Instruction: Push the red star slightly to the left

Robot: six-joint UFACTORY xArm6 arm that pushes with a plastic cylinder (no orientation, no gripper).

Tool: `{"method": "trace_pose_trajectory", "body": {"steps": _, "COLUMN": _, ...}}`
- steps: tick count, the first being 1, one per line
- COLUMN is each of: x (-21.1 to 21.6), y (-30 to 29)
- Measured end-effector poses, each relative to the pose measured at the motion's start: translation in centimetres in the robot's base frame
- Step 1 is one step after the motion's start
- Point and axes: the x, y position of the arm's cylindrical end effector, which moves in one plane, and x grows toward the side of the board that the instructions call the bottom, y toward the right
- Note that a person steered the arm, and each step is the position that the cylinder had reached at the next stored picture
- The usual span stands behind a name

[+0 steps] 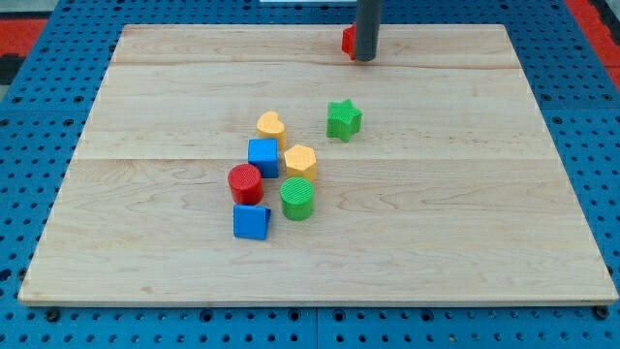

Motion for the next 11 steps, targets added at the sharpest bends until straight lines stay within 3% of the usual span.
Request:
{"method": "trace_pose_trajectory", "body": {"steps": 2, "x": -3.6, "y": -8.3}}
{"method": "trace_pose_trajectory", "body": {"steps": 4, "x": 1.1, "y": 7.8}}
{"method": "trace_pose_trajectory", "body": {"steps": 5, "x": -3.1, "y": 11.1}}
{"method": "trace_pose_trajectory", "body": {"steps": 6, "x": -6.0, "y": 7.9}}
{"method": "trace_pose_trajectory", "body": {"steps": 8, "x": -5.8, "y": 4.7}}
{"method": "trace_pose_trajectory", "body": {"steps": 9, "x": -5.0, "y": -3.3}}
{"method": "trace_pose_trajectory", "body": {"steps": 10, "x": 0.7, "y": -4.3}}
{"method": "trace_pose_trajectory", "body": {"steps": 11, "x": 2.9, "y": -1.7}}
